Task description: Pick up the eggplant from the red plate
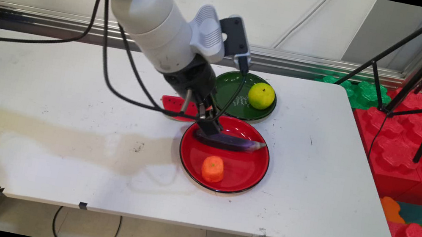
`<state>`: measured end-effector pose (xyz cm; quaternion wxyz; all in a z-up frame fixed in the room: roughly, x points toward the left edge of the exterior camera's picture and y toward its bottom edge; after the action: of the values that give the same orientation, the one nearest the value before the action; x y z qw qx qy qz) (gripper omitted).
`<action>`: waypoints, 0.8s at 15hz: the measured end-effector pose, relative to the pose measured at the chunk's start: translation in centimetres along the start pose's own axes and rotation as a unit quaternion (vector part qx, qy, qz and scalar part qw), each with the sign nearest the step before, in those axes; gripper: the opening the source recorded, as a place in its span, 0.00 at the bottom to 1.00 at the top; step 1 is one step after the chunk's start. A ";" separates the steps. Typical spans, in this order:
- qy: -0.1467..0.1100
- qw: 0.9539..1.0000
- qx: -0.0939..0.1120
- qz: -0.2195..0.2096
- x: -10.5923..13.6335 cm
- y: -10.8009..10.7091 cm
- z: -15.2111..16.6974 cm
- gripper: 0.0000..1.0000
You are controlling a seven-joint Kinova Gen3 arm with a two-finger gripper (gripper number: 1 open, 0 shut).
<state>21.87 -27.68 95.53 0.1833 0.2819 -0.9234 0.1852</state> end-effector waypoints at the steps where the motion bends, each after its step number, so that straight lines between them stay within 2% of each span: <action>1: -0.001 1.000 0.000 0.000 0.3 -0.2 0.2 1.00; 12: -0.048 0.999 -0.012 0.005 2.6 -0.4 7.2 1.00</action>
<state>18.38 -32.43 90.55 0.1414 0.2838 -0.9346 0.1614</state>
